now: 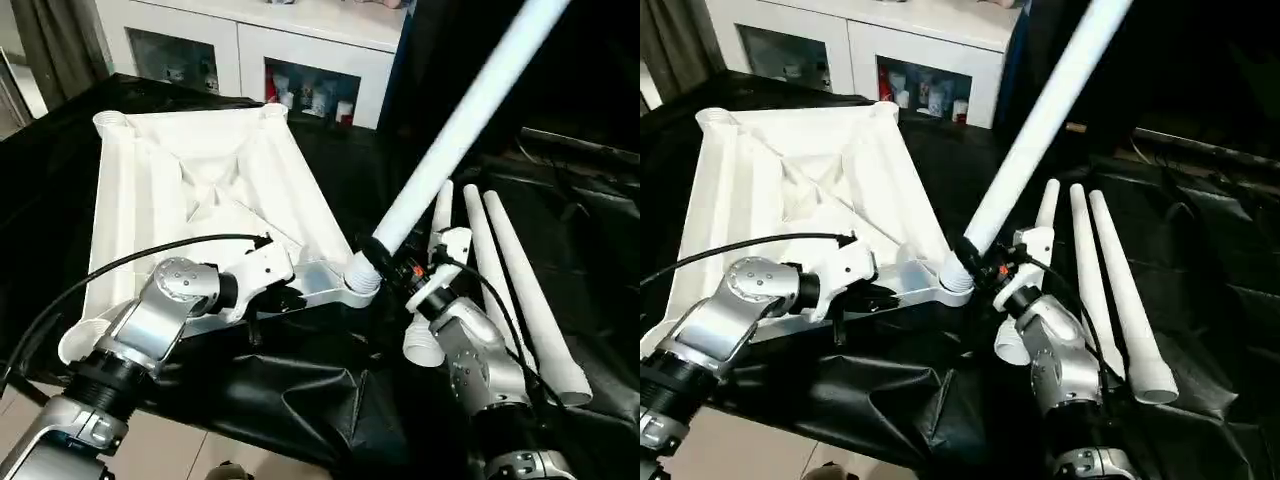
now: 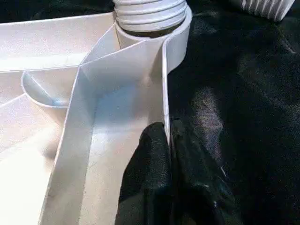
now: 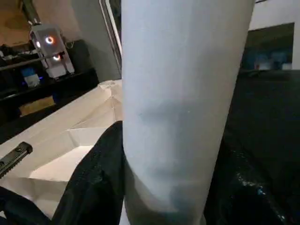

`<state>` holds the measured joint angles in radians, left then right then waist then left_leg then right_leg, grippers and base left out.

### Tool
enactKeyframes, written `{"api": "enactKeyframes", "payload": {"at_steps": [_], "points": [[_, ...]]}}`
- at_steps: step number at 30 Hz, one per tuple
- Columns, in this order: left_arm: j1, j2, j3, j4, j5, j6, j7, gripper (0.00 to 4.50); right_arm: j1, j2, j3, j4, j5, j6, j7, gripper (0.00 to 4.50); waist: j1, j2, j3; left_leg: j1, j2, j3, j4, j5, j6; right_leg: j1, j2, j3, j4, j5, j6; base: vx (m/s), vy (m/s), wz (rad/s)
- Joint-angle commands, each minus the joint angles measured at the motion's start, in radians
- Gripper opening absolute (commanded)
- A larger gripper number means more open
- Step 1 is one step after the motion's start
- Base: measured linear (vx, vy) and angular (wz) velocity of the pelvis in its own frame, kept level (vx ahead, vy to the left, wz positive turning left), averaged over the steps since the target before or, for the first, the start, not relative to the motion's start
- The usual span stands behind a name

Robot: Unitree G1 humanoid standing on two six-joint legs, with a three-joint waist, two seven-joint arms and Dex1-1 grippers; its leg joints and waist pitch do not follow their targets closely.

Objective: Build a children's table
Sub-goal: Insert table leg to table base

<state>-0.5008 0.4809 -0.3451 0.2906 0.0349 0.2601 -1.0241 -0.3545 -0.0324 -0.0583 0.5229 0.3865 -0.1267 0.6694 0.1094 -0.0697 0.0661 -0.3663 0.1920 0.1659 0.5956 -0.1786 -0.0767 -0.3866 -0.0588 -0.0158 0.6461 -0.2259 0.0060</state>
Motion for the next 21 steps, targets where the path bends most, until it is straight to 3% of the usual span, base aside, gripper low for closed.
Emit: {"api": "enactKeyframes", "payload": {"at_steps": [1,9,21], "points": [[-0.027,0.012,0.009,0.000,0.018,-0.010,0.004,0.00,0.033,-0.024,-0.029,0.065,-0.040,-0.020,-0.013,1.87,0.000,0.036,-0.065,0.018,0.036,-0.010,-0.088,-0.280,-0.040,0.030,-0.072,0.032,-0.080,-0.081,-0.234,0.000,0.000,0.00],[-0.032,0.012,0.004,0.016,0.017,-0.019,0.003,0.00,0.067,-0.029,-0.007,0.106,-0.082,-0.127,-0.021,1.87,0.001,0.043,-0.065,0.017,0.035,-0.010,-0.089,-0.295,-0.039,0.029,-0.072,0.033,-0.082,-0.086,-0.234,0.000,0.000,0.00],[-0.038,0.011,-0.005,0.028,0.020,-0.022,-0.001,0.00,0.106,-0.074,0.087,0.085,-0.184,-0.167,-0.003,1.87,-0.001,0.049,-0.062,0.016,0.035,-0.013,-0.094,-0.336,-0.033,0.026,-0.070,0.036,-0.092,-0.170,-0.213,0.000,0.000,0.00]]}}
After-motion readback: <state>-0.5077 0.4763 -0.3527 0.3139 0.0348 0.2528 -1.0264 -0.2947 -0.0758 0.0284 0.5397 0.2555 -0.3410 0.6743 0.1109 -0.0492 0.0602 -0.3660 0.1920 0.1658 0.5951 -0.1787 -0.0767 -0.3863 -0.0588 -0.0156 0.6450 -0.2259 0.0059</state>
